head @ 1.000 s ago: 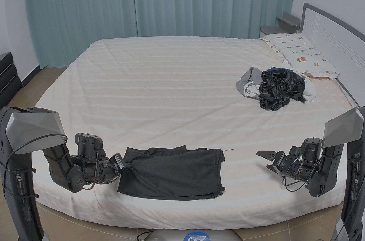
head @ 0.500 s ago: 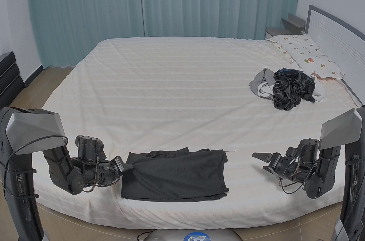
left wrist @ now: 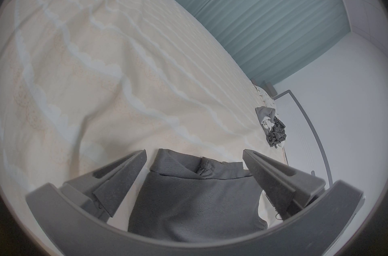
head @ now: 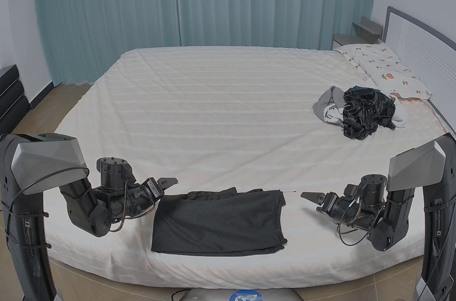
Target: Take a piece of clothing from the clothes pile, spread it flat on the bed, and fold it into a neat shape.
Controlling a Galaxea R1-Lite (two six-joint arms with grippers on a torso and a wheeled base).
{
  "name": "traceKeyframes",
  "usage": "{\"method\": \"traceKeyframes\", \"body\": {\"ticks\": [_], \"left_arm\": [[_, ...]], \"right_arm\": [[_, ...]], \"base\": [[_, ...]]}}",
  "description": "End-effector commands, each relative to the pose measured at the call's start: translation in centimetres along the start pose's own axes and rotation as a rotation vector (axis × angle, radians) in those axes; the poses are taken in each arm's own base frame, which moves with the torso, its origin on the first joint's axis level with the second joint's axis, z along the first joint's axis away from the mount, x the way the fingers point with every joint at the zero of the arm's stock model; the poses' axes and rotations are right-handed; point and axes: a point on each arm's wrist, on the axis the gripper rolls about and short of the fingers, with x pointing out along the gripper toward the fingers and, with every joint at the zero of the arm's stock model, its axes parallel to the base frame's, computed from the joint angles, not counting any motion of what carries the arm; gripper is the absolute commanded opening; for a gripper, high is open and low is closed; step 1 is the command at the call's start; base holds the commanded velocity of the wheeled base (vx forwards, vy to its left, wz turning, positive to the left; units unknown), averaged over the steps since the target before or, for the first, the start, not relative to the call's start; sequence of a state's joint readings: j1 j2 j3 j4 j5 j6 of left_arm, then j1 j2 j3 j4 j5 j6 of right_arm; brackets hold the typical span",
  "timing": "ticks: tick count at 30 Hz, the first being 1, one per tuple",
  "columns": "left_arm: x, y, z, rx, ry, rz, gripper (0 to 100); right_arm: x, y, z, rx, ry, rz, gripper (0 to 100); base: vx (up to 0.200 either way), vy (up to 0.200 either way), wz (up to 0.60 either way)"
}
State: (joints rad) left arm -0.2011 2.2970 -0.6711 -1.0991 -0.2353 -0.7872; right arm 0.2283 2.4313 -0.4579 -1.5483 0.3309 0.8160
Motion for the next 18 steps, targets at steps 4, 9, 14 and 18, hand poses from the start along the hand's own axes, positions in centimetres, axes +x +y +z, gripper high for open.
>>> {"method": "traceKeyframes", "body": {"ticks": [4, 9, 14, 18], "left_arm": [[1.2, 0.9, -0.7, -0.004, 0.024, 0.022, 0], [1.4, 1.4, -1.1, 0.005, 0.031, 0.037, 0], [1.4, 1.9, -1.2, -0.003, -0.026, 0.111, 0], [1.2, 2.3, -0.9, -0.037, -0.065, 0.139, 0]], "right_arm": [[1.6, -0.2, -0.1, -0.009, 0.0, 0.013, 100], [3.9, 0.2, -0.3, -0.024, -0.043, -0.026, 100], [5.9, 0.2, -0.6, -0.042, -0.065, -0.026, 100], [7.2, 1.4, -0.5, -0.065, -0.072, 0.02, 100]], "base": [[0.0, 0.0, 0.0], [0.0, 0.0, 0.0], [0.0, 0.0, 0.0], [0.0, 0.0, 0.0]]}}
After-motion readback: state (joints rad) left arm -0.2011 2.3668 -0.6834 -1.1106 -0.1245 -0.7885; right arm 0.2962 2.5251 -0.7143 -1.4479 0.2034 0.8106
